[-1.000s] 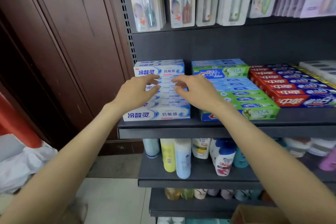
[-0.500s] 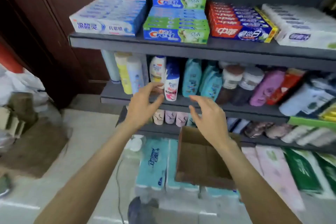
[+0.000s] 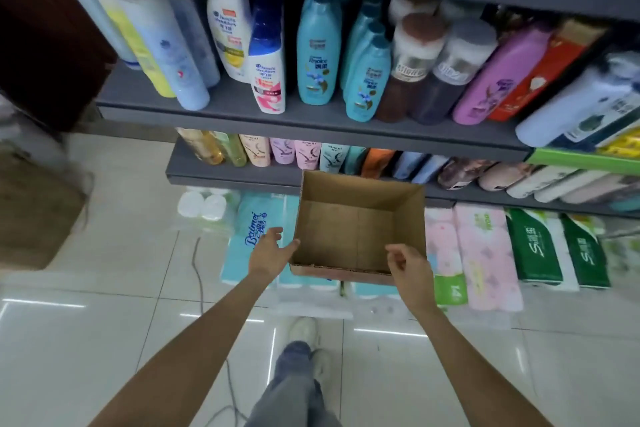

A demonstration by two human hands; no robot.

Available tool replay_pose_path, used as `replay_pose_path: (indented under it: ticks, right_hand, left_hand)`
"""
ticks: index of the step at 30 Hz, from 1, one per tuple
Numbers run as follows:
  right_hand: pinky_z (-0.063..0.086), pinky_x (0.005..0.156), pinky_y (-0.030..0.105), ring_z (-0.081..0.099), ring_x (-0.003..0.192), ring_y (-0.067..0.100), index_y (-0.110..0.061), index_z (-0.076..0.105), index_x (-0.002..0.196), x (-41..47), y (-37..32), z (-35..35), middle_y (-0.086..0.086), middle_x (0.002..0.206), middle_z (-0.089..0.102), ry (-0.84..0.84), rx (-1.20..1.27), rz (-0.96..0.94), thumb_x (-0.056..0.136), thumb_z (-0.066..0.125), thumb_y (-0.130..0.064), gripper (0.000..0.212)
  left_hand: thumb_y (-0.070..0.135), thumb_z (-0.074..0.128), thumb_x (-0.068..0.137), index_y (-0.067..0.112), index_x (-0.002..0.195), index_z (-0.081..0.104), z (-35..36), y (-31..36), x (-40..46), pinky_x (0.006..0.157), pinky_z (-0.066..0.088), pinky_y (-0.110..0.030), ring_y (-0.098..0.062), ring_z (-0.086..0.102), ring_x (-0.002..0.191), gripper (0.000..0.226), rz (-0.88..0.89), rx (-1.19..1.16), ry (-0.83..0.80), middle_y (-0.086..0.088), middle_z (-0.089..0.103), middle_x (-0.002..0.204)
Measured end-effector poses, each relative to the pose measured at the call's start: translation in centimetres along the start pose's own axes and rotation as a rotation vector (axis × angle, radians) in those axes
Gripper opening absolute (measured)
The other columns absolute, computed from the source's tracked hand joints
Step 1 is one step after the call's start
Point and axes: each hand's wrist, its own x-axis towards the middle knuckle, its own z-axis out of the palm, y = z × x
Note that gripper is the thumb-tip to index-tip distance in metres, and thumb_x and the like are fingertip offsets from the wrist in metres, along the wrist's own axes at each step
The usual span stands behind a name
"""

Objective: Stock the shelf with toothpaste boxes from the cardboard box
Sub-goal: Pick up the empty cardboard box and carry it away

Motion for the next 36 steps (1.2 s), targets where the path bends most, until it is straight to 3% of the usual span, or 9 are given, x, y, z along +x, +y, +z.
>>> replay_pose_path:
  ticks: [4,7,11,14,18,23,28,31,36]
  right_hand:
    - [0.045,0.081,0.034,0.054,0.098,0.033,-0.008,0.066,0.107,2.9,2.8,0.1,0.015,0.103,0.063,0.107,-0.106,0.012,0.085,0.061,-0.005,0.023]
    - [0.048,0.085,0.044,0.052,0.104,0.039,-0.004,0.057,0.119,4.5,5.1,0.2,0.021,0.120,0.052,0.135,-0.128,0.093,0.084,0.063,-0.006,0.036]
    - [0.047,0.084,0.041,0.059,0.105,0.038,-0.005,0.041,0.128,5.8,7.3,-0.2,0.019,0.126,0.055,0.039,-0.003,0.351,0.088,0.062,-0.013,0.046]
    - [0.045,0.086,0.037,0.059,0.108,0.036,-0.005,0.041,0.132,5.9,8.5,-0.8,0.017,0.117,0.065,-0.102,-0.039,0.405,0.091,0.060,-0.018,0.048]
    - [0.044,0.086,0.038,0.057,0.106,0.036,-0.004,0.054,0.123,5.7,9.3,-1.1,0.018,0.110,0.066,-0.240,-0.207,0.248,0.091,0.058,-0.017,0.035]
    - [0.047,0.081,0.039,0.061,0.097,0.036,-0.007,0.051,0.121,2.9,7.9,-1.5,0.018,0.107,0.065,-0.334,-0.111,0.028,0.091,0.052,-0.011,0.030]
    - [0.038,0.066,0.035,0.061,0.088,0.038,-0.012,0.036,0.133,-0.8,4.1,1.1,0.018,0.091,0.060,-0.697,-0.242,-0.237,0.094,0.047,-0.011,0.041]
    - [0.040,0.070,0.038,0.058,0.089,0.036,-0.016,0.035,0.132,-4.1,1.1,4.0,0.010,0.096,0.055,-0.906,-0.362,-0.404,0.092,0.047,-0.008,0.042]
    - [0.036,0.066,0.035,0.054,0.080,0.035,-0.016,0.035,0.129,-13.3,-3.0,9.4,0.017,0.088,0.055,-1.089,-0.516,-0.677,0.092,0.042,-0.006,0.039]
  left_hand:
    - [0.040,0.061,0.087,0.013,0.142,0.033,2.5,1.5,3.5,0.099,0.040,-0.040,-0.031,0.049,0.121,0.068,0.029,0.142,-0.026,-0.012,0.046,0.138]
    - [0.027,0.053,0.093,0.013,0.141,0.032,4.1,1.9,5.0,0.093,0.044,-0.041,-0.034,0.055,0.114,0.054,0.040,0.251,-0.018,-0.014,0.057,0.128]
    - [0.005,0.040,0.091,0.017,0.136,0.042,5.1,1.1,4.6,0.082,0.046,-0.042,-0.037,0.059,0.102,0.046,0.020,0.408,0.159,-0.015,0.064,0.113]
    - [0.001,0.042,0.088,0.015,0.133,0.045,5.5,0.1,2.4,0.083,0.046,-0.042,-0.040,0.059,0.100,0.048,-0.001,0.425,0.228,-0.017,0.064,0.111]
    - [-0.001,0.047,0.081,0.017,0.132,0.046,5.4,-2.3,-2.3,0.085,0.047,-0.043,-0.039,0.059,0.101,0.054,-0.034,0.295,0.293,-0.012,0.064,0.118]
    - [0.003,0.044,0.087,0.021,0.129,0.049,7.2,-7.0,-12.6,0.087,0.044,-0.037,-0.034,0.058,0.107,0.046,-0.212,-0.020,0.483,-0.003,0.062,0.123]
    - [0.002,0.040,0.088,0.019,0.129,0.050,11.2,-13.0,-23.5,0.084,0.043,-0.037,-0.034,0.058,0.107,0.045,-0.532,-0.178,0.730,-0.005,0.064,0.120]
    - [0.006,0.039,0.094,0.016,0.127,0.051,13.9,-17.7,-29.4,0.084,0.043,-0.036,-0.034,0.060,0.106,0.037,-0.719,-0.293,0.805,-0.007,0.065,0.117]
    - [0.017,0.044,0.097,0.013,0.128,0.048,18.0,-23.5,-38.4,0.088,0.044,-0.036,-0.027,0.060,0.107,0.031,-0.936,-0.576,0.913,-0.006,0.061,0.124]
